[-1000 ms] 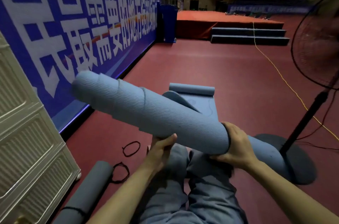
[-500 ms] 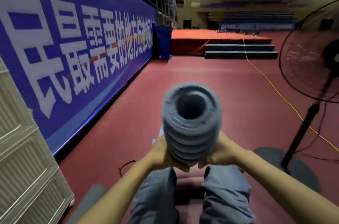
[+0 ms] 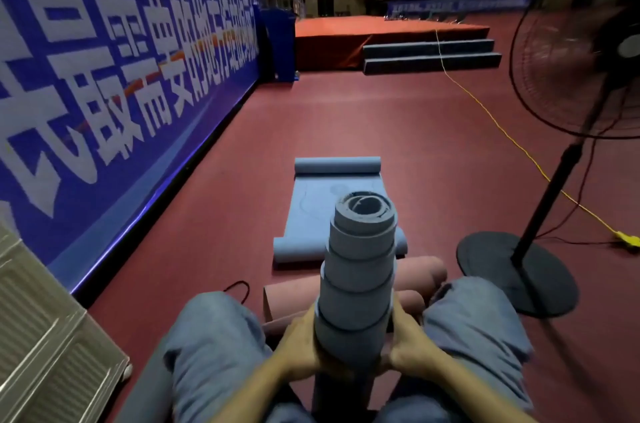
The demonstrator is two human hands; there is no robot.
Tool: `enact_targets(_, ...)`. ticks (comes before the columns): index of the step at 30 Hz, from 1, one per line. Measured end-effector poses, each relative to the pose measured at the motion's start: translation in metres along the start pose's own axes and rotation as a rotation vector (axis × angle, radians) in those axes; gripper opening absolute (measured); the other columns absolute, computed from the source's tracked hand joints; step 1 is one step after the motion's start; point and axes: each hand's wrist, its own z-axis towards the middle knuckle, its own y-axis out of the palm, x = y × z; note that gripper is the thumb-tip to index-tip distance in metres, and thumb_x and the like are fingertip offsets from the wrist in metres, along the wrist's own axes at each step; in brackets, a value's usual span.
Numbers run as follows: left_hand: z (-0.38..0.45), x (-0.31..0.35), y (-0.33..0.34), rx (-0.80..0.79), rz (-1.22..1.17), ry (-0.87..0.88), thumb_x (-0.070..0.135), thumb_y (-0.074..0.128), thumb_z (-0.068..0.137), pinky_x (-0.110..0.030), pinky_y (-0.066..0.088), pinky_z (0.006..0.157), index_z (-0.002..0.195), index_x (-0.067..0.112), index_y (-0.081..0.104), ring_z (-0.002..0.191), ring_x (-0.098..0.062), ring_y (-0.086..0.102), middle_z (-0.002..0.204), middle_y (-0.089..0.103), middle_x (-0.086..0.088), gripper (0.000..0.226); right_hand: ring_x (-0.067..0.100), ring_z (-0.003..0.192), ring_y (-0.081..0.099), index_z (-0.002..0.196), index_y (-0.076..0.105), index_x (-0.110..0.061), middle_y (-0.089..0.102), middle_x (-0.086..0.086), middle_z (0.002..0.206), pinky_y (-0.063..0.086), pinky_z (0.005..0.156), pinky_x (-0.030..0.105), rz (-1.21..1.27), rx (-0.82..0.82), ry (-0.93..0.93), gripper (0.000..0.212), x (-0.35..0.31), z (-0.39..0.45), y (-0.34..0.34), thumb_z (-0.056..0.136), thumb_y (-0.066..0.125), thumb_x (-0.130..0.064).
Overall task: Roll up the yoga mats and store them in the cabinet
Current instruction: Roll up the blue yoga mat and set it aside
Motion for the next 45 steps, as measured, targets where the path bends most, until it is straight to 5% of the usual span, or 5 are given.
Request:
enact_targets(12, 0.003, 0.009, 0.007, 0.198, 0.015, 0.050, 0.057, 0.099, 0.036, -0.029, 0.057, 0.089, 0.141, 0.055, 0.040, 0.115, 0.006, 0.062, 0.123, 0.065, 0.031, 0.120, 0.017, 0.144, 0.044, 0.161, 0.005, -0.030, 0.044, 0.000, 0.157, 0.039, 0.115, 0.032, 0.193, 0.150, -0.288, 0.134, -0.156, 0.015, -0.122, 0.063, 0.095, -0.046)
enact_targets(16, 0.016, 0.022, 0.007, 0.266, -0.022, 0.042, 0.057, 0.096, 0.036, -0.029, 0.058, 0.089, 0.141, 0.056, 0.041, 0.110, 0.003, 0.063, 0.121, 0.067, 0.028, 0.119, 0.003, 0.130, 0.054, 0.148, 0.047, -0.027, 0.057, -0.013, 0.140, 0.047, 0.109, 0.035, -0.179, 0.131, -0.366, 0.096, -0.206, 0.033, -0.159, 0.066, 0.090, -0.050)
enact_targets(36, 0.050, -0.025, 0.020, 0.189, -0.469, 0.013, 0.044, 0.086, 0.069, -0.026, 0.048, 0.105, 0.148, 0.035, 0.039, 0.136, -0.004, 0.048, 0.147, 0.050, 0.011, 0.092, 0.039, 0.118, 0.046, 0.148, 0.037, -0.026, 0.039, 0.001, 0.143, 0.042, 0.103, 0.043, -0.635, 0.017, -0.016, 0.088, -0.111, 0.112, -0.068, 0.074, 0.073, -0.056)
enact_targets(40, 0.067, -0.006, -0.001, 0.283, -0.883, -0.287, 0.041, 0.056, 0.097, -0.028, 0.048, 0.066, 0.106, 0.017, 0.063, 0.088, -0.022, 0.062, 0.096, 0.069, -0.003, 0.027, 0.037, 0.107, 0.050, 0.138, 0.038, -0.028, 0.041, 0.002, 0.132, 0.049, 0.093, 0.047, -0.728, -0.055, 0.024, 0.090, -0.118, 0.115, -0.077, 0.064, 0.074, -0.065)
enact_targets(45, 0.093, -0.007, -0.028, 0.231, -0.656, -0.413, 0.051, 0.054, 0.099, -0.023, 0.042, 0.050, 0.090, 0.016, 0.066, 0.053, -0.013, 0.052, 0.075, 0.064, -0.008, 0.038, 0.032, 0.088, 0.052, 0.118, 0.040, -0.028, 0.038, 0.001, 0.113, 0.046, 0.075, 0.039, -0.783, -0.125, 0.041, 0.086, -0.138, 0.113, -0.072, 0.055, 0.085, -0.064)
